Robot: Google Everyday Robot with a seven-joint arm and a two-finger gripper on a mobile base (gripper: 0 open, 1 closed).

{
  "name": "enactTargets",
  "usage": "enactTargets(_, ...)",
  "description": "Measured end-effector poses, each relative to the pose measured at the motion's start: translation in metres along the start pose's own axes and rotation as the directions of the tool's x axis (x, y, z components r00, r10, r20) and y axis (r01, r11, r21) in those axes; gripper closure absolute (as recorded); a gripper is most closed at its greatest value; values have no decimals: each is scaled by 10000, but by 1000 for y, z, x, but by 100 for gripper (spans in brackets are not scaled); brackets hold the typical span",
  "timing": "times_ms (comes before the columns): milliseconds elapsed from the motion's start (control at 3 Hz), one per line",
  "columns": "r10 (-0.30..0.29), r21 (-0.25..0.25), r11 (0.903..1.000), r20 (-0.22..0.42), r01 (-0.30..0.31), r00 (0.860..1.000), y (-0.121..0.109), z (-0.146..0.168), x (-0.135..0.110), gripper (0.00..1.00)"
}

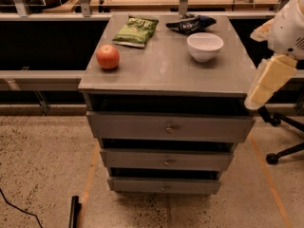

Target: Move white bowl near green jalapeno chip bag

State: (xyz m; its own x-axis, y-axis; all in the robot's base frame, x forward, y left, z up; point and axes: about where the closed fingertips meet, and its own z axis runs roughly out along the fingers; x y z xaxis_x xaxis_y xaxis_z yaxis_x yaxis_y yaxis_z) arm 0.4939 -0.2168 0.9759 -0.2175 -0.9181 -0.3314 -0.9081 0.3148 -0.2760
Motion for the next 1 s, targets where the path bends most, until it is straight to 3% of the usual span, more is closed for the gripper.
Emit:
enactTargets(333,405,290,9986,1328,-447,9903,-50,24,-8,0)
enactTargets(667,1312,255,9896,2433,-1415,9610,-101,80,-7,0)
enactTargets(1000,1256,176,9909,2319,-1332,9646,-96,80,-7,0)
